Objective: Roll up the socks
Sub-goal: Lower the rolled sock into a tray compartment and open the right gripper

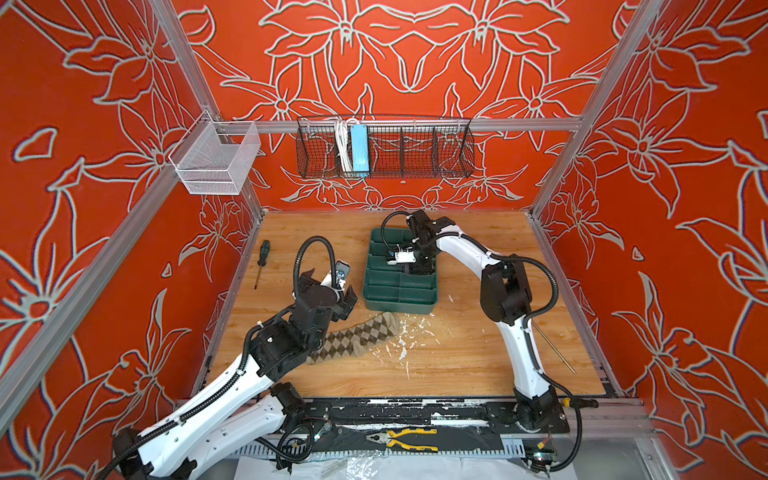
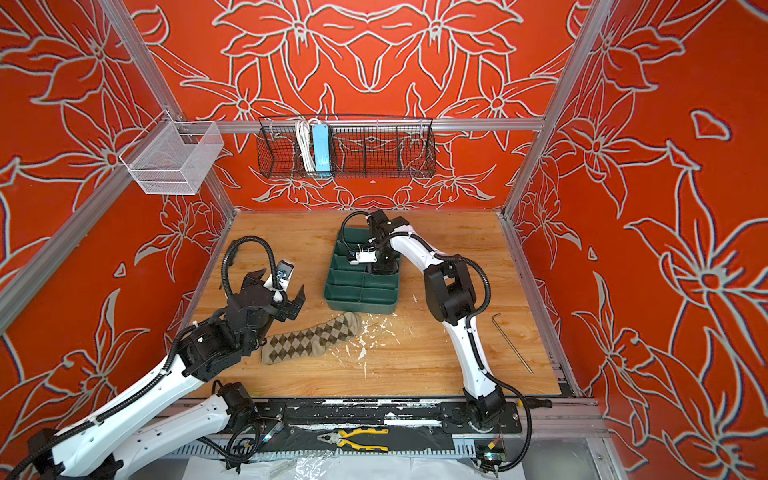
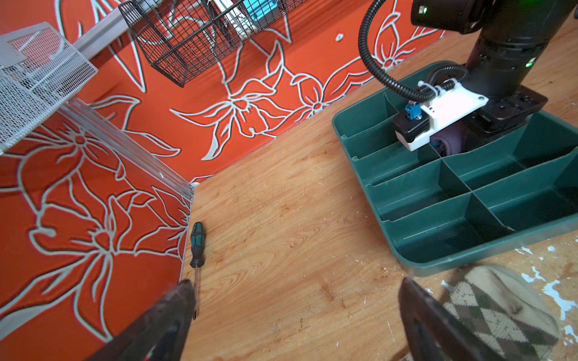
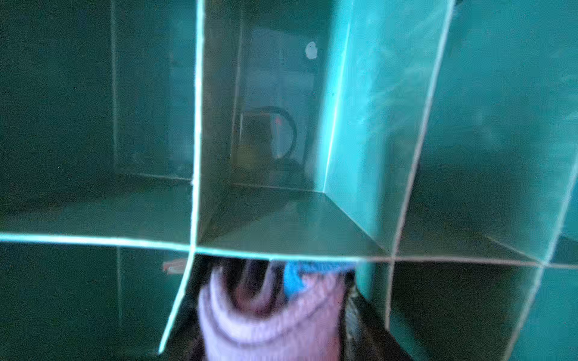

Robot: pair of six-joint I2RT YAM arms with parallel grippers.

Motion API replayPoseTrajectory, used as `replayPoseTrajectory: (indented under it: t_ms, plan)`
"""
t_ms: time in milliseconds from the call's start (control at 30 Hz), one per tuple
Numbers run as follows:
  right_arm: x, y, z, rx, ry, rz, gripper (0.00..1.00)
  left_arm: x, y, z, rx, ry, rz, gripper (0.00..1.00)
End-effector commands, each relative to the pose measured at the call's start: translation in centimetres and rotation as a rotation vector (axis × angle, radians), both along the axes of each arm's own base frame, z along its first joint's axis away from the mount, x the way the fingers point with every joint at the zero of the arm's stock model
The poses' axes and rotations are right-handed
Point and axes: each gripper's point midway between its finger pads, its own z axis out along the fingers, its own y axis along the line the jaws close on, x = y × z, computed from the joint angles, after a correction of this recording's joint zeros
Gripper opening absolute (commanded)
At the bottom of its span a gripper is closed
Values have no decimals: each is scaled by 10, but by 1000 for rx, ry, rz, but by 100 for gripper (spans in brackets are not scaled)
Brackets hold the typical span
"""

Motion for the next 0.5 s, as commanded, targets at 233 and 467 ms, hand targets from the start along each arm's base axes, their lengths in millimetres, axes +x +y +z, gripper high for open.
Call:
replayPoseTrajectory:
  t_ms: [233,467]
  plan:
    - [-11,-11,2,-56,25,54,63,5,0,12,-29,-30,4,100]
    - [-10,-11,24,-42,-12,68,67,5,-1,11,-31,-25,3,100]
